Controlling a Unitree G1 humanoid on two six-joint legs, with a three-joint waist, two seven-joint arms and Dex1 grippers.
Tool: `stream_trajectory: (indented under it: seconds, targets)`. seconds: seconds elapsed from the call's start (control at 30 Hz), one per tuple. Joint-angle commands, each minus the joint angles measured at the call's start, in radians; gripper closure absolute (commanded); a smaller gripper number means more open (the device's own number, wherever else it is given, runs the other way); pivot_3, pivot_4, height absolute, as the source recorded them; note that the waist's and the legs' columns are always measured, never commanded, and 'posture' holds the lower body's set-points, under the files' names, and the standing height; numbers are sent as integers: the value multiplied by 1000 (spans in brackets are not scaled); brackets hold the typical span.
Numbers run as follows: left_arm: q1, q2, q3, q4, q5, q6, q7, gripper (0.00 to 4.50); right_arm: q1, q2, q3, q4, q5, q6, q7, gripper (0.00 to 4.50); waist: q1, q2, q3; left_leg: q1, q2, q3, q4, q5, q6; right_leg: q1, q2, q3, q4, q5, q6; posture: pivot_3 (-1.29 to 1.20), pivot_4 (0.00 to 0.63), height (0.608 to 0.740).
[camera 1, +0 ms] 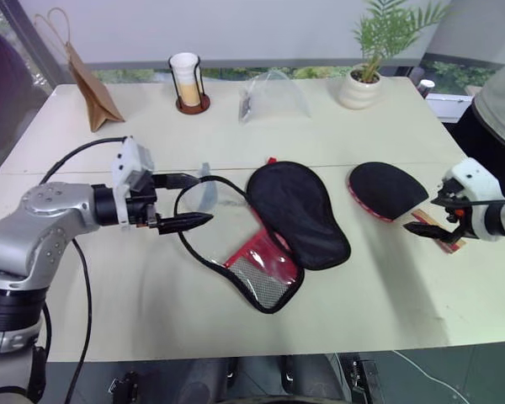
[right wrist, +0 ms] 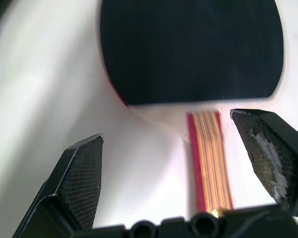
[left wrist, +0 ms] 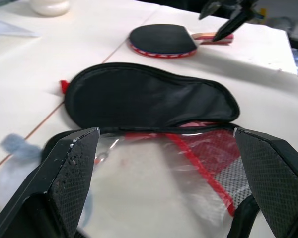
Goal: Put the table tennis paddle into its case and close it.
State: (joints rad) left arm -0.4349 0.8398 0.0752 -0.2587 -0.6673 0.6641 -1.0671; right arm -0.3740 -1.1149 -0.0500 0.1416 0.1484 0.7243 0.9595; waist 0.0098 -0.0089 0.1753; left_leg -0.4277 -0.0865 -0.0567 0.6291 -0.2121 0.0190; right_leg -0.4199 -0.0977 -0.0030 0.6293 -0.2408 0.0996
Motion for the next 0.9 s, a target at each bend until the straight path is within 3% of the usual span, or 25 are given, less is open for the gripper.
stream_trajectory:
  seconds: [0.03, 0.47, 0.57, 0.77, 0.9]
  targets:
    - [-18, -1, 3, -35, -5, -6, -5, 12, -39, -11, 2, 94, -29, -62, 2, 20, 0, 0, 0, 0, 0, 0, 0, 0, 0, 0, 0, 0, 0, 0, 0, 0, 150, 734]
    - [-40, -12, -7, -51, -7, 17, 9, 12, -152, 54, 56, 450, -29, -129, 120, 20, -1, 0, 0, 0, 0, 0, 1, 0, 0, 1, 1, 0, 0, 0, 0, 0, 150, 734]
    - [-37, -9, -2, -56, -8, 23, 10, 12, -165, 67, 56, 494, -34, -147, 125, 878, -3, 0, 0, 1, 0, 0, 1, 0, 0, 1, 1, 0, 0, 0, 1, 0, 150, 734]
    - [-36, -8, 4, -66, -13, 34, 16, 12, -161, 71, 47, 465, -21, -128, 133, 3648, -4, 0, 0, 2, 0, 0, 1, 0, 0, 2, 1, 0, 0, 0, 1, 0, 150, 734]
    - [-46, -6, 4, -59, -14, 38, 13, 12, -145, 62, 25, 372, -12, -74, 108, 3629, -4, 0, 0, 2, 0, 0, 1, 0, 0, 2, 1, 0, 1, 0, 1, 0, 150, 734]
